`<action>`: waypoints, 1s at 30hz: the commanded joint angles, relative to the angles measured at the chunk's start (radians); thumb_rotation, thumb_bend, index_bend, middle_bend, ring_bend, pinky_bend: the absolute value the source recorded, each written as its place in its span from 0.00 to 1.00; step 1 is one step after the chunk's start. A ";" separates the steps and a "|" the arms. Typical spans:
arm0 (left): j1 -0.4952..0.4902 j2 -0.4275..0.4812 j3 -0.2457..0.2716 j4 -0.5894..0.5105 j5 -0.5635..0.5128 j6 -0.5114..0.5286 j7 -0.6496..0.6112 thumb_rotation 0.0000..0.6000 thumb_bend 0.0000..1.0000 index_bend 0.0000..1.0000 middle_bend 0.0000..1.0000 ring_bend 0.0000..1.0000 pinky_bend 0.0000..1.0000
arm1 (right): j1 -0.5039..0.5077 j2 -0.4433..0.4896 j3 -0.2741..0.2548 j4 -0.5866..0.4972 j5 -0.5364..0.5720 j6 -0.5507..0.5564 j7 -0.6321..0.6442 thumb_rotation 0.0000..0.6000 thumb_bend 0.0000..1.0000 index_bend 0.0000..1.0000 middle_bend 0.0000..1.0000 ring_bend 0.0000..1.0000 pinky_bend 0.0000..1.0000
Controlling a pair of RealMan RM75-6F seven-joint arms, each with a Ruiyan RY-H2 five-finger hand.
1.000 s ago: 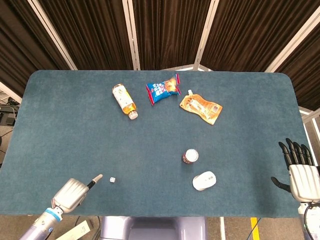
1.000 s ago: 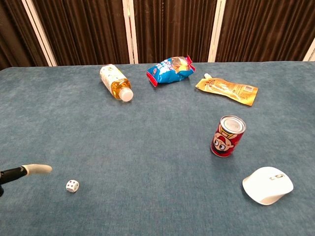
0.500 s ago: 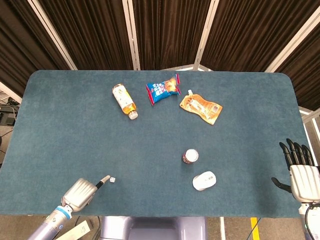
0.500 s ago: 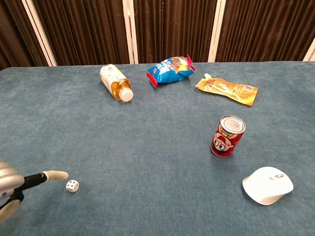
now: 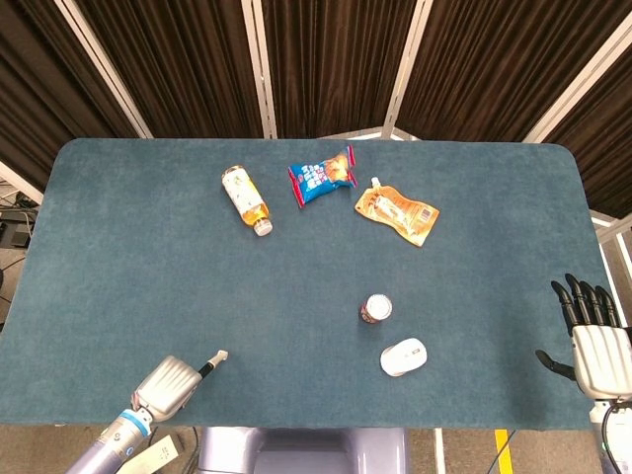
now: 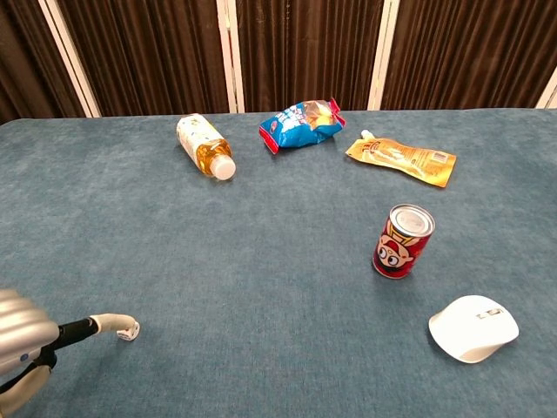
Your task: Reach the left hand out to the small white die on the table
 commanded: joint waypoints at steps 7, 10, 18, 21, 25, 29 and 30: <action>-0.008 -0.002 0.004 0.008 -0.035 0.002 0.007 1.00 0.79 0.00 0.77 0.84 0.90 | -0.002 0.004 -0.003 -0.008 -0.011 0.008 -0.001 1.00 0.01 0.04 0.00 0.00 0.00; -0.009 -0.002 0.006 0.012 -0.042 0.002 0.007 1.00 0.79 0.00 0.77 0.84 0.90 | -0.003 0.005 -0.003 -0.009 -0.015 0.013 -0.003 1.00 0.01 0.04 0.00 0.00 0.00; 0.006 0.039 0.042 0.021 -0.019 0.035 -0.029 1.00 0.80 0.00 0.77 0.84 0.90 | -0.003 0.011 0.000 -0.016 -0.012 0.013 -0.001 1.00 0.01 0.04 0.00 0.00 0.00; 0.014 0.060 0.058 0.021 0.001 0.051 -0.044 1.00 0.80 0.00 0.77 0.84 0.90 | -0.005 0.006 -0.002 -0.013 -0.012 0.014 -0.002 1.00 0.01 0.04 0.00 0.00 0.00; 0.025 0.080 0.072 0.023 0.026 0.072 -0.073 1.00 0.81 0.00 0.77 0.84 0.90 | -0.006 0.004 -0.004 -0.013 -0.016 0.016 -0.002 1.00 0.01 0.04 0.00 0.00 0.00; 0.050 0.106 0.079 0.022 0.129 0.158 -0.169 1.00 0.81 0.00 0.76 0.83 0.90 | -0.009 0.004 -0.004 -0.014 -0.022 0.025 -0.001 1.00 0.01 0.04 0.00 0.00 0.00; 0.059 0.111 0.079 0.024 0.162 0.190 -0.196 1.00 0.81 0.00 0.74 0.81 0.88 | -0.008 0.004 -0.004 -0.014 -0.023 0.025 0.000 1.00 0.01 0.04 0.00 0.00 0.00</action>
